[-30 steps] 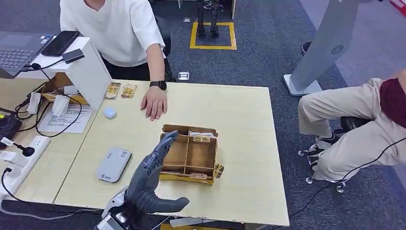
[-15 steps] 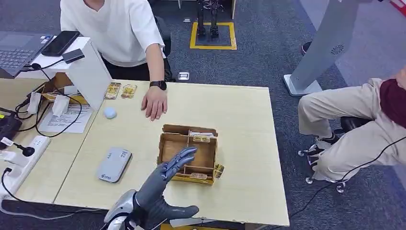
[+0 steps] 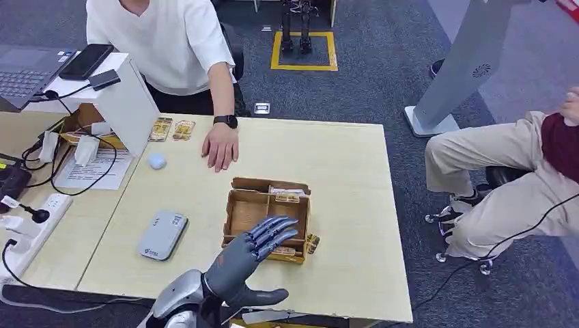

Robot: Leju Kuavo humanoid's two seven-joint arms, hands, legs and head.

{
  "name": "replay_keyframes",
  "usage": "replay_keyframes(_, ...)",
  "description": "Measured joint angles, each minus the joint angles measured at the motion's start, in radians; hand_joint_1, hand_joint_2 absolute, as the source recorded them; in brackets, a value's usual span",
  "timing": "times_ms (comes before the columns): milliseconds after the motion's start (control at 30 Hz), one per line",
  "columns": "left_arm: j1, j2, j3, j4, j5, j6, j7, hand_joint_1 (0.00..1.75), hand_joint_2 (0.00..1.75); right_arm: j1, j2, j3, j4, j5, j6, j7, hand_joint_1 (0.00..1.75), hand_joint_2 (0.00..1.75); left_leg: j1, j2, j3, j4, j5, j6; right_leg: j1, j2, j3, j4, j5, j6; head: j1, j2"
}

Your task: Pass the card to the sensor for recognition and then transmit it.

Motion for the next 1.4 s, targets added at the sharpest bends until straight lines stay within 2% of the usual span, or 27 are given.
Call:
replay_keyframes(200, -0.029, 0.008, -0.029, 0.036, -0.178, 0.059, 0.109, 0.00, 1.75, 0.000, 0.000, 0.002, 0.000, -0.003, 0.000, 0.013, 0.00, 1.75, 0.000, 0.000, 0.000, 0.000, 0.000, 0.000, 0.000, 0.000, 0.000, 0.000, 0.000, 0.000, 0.000, 0.000)
replay_keyframes(433, -0.055, 0.016, -0.055, 0.069, -0.306, 0.097, 0.205, 0.00, 1.75, 0.000, 0.000, 0.016, 0.000, -0.004, 0.000, 0.024, 0.00, 1.75, 0.000, 0.000, 0.000, 0.000, 0.000, 0.000, 0.000, 0.000, 0.000, 0.000, 0.000, 0.000, 0.000, 0.000)
replay_keyframes(733, -0.062, 0.021, -0.060, 0.090, -0.331, 0.106, 0.227, 0.00, 1.75, 0.000, 0.000, 0.019, 0.000, -0.004, 0.000, 0.026, 0.00, 1.75, 0.000, 0.000, 0.000, 0.000, 0.000, 0.000, 0.000, 0.000, 0.000, 0.000, 0.000, 0.000, 0.000, 0.000)
replay_keyframes(800, -0.065, 0.021, -0.063, 0.095, -0.351, 0.109, 0.254, 0.00, 1.75, 0.000, 0.000, 0.019, 0.000, -0.004, 0.000, 0.028, 0.00, 1.75, 0.000, 0.000, 0.000, 0.000, 0.000, 0.000, 0.000, 0.000, 0.000, 0.000, 0.000, 0.000, 0.000, 0.000)
replay_keyframes(933, -0.071, 0.020, -0.065, 0.115, -0.417, 0.109, 0.345, 0.00, 1.75, 0.001, 0.000, 0.019, 0.000, -0.003, 0.000, 0.034, 0.00, 1.75, 0.000, 0.000, 0.000, 0.000, 0.000, 0.000, 0.000, 0.000, 0.000, 0.000, 0.000, 0.000, 0.000, 0.000)
replay_keyframes(1233, -0.075, -0.005, -0.066, 0.216, -0.419, 0.110, 0.421, 0.00, 1.75, 0.001, 0.000, 0.019, 0.000, -0.002, 0.000, 0.051, 0.00, 1.75, 0.000, 0.000, 0.000, 0.000, 0.000, 0.000, 0.000, 0.000, 0.000, 0.000, 0.000, 0.000, 0.000, 0.000)
replay_keyframes(1400, -0.079, -0.023, -0.066, 0.273, -0.445, 0.143, 0.472, 0.00, 1.75, 0.001, 0.000, 0.023, 0.000, 0.000, 0.000, 0.063, 0.00, 1.75, 0.000, 0.000, 0.000, 0.000, 0.000, 0.000, 0.000, 0.000, 0.000, 0.000, 0.000, 0.000, 0.000, 0.000)
